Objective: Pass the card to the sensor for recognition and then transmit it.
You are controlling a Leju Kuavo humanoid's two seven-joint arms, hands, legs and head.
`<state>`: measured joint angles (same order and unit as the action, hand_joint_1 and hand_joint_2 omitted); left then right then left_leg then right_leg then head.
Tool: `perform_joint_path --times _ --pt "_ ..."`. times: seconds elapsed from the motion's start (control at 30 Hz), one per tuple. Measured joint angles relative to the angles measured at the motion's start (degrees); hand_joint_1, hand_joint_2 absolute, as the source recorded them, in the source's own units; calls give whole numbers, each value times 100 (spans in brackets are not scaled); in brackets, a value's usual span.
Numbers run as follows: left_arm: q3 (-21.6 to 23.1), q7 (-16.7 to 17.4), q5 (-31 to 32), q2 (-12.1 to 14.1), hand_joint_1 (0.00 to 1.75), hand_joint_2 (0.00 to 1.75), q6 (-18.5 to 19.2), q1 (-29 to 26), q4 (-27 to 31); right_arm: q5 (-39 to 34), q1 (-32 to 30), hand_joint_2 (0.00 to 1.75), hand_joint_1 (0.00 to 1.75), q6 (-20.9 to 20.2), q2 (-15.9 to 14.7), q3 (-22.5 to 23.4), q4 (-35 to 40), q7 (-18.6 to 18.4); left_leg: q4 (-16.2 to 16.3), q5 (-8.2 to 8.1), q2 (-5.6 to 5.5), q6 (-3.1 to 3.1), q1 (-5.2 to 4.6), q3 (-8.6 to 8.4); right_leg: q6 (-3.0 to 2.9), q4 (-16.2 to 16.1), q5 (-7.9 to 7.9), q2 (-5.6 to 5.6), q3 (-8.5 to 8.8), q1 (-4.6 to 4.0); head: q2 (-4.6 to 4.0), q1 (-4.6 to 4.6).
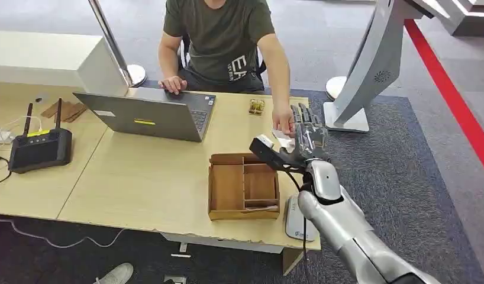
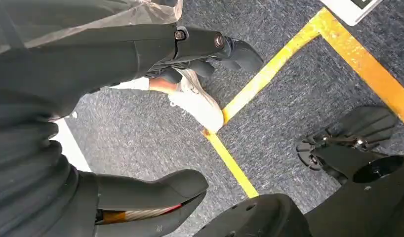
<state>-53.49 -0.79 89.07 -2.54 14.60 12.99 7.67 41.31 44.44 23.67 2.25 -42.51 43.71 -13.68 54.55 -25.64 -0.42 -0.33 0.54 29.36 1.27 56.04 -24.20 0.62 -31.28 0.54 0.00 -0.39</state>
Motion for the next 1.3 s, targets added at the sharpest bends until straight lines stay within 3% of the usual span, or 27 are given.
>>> perform_joint_path --times 0.03,0.07,0.67,0.73,1.07,1.3 --pt "11 2 0 0 0 175 0 1 -2 17 -5 175 155 -2 -17 -2 22 -11 0 0 0 0 0 0 0 0 0 0 0 0 0 0" --pt "20 4 0 0 0 175 0 1 -2 41 -11 175 159 -9 -35 -2 46 -33 0 0 1 0 0 0 0 0 0 0 0 0 0 2" --pt "33 9 0 0 0 175 0 1 0 70 -93 175 159 -44 -184 0 236 -63 0 0 1 0 0 1 0 0 0 1 0 0 0 2" --pt "31 9 0 0 0 175 0 1 0 70 -95 175 169 -44 -190 0 238 -64 0 0 1 0 0 1 0 0 0 1 0 0 0 0" --pt "33 9 0 0 0 175 0 1 0 46 -114 175 175 -171 -223 -6 269 -61 0 0 1 0 0 0 0 0 0 1 1 0 0 0" --pt "33 -11 -2 2 0 175 0 -6 0 -207 -196 175 175 122 -302 -17 511 70 0 0 0 0 0 0 0 0 0 1 0 0 0 0"
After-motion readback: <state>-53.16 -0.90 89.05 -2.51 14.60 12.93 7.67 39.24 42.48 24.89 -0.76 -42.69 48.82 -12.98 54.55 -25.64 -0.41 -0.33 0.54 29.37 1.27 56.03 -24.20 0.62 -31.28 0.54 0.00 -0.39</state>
